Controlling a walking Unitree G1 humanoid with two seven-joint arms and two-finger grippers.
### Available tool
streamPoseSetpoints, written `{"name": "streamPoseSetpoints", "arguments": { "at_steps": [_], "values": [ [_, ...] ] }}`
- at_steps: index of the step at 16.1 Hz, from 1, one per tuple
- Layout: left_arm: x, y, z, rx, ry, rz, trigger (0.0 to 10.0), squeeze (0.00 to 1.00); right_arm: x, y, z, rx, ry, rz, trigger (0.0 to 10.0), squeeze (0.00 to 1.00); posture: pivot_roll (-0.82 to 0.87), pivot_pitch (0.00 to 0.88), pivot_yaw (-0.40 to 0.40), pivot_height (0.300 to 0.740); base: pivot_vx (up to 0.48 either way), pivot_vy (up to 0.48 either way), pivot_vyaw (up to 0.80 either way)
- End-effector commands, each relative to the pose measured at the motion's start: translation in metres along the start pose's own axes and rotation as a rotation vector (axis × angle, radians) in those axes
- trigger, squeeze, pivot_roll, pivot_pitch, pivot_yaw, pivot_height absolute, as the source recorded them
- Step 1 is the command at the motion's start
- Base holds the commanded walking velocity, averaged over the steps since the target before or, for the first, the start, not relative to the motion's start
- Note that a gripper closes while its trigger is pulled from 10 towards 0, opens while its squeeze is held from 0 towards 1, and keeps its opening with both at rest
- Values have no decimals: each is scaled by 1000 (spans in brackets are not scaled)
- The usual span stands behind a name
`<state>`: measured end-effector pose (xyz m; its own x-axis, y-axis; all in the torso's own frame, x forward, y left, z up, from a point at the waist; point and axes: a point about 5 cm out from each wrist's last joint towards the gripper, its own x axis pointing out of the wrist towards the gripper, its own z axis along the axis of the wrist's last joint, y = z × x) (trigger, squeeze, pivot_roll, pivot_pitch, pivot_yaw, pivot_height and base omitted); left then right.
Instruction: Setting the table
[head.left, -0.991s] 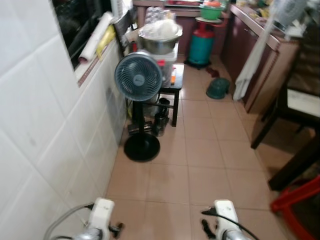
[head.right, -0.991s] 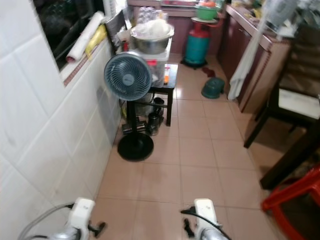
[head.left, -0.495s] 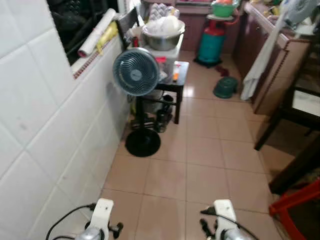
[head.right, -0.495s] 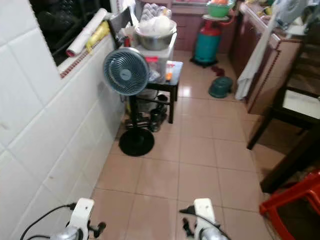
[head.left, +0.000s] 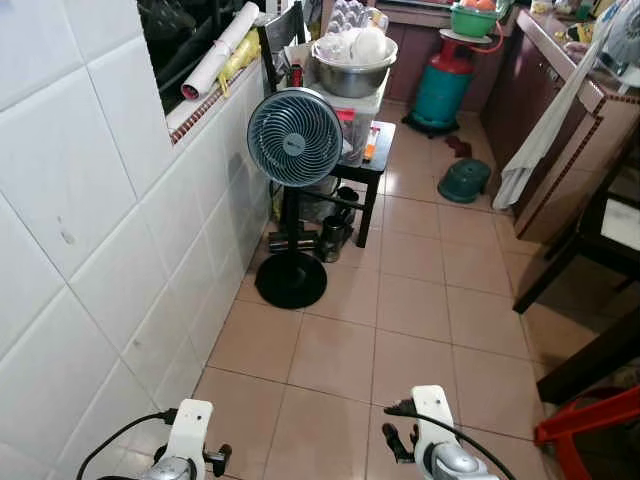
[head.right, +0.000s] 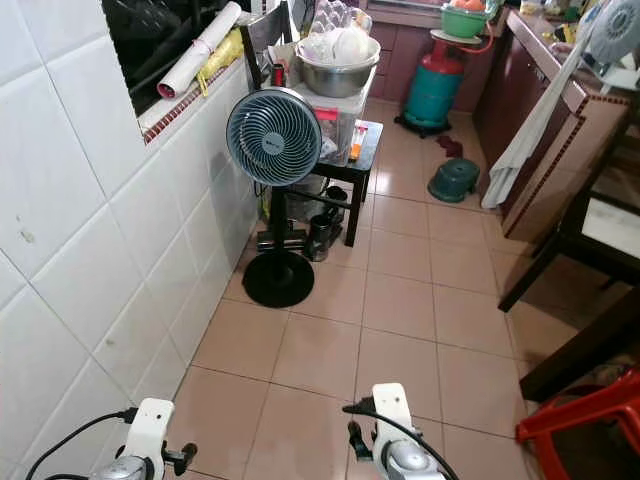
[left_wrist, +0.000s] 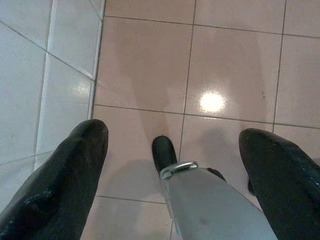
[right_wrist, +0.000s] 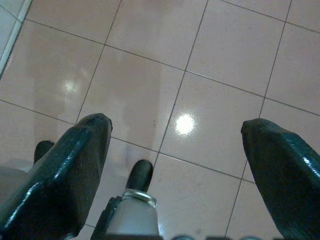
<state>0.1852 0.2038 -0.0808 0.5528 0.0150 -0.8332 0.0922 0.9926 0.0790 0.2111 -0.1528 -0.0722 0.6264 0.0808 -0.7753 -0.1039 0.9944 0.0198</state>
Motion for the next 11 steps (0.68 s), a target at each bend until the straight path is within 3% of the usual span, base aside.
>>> {"name": "streamPoseSetpoints", "arguments": {
  "at_steps": [1,7,11],
  "values": [
    [-1,3,-5,-19,9,17,10000,0,1,1,4,4,3,5,10000,0,167,0,-128,740,0,0,0],
    [0,4,3,75,7,-5,10000,0,0,-7,1,84,1,-56,10000,0,95,0,-57,740,0,0,0],
    [3,-7,19,146,-15,-46,10000,0,-5,-22,-11,156,13,-126,10000,0,21,0,8,740,0,0,0]
  ]
}}
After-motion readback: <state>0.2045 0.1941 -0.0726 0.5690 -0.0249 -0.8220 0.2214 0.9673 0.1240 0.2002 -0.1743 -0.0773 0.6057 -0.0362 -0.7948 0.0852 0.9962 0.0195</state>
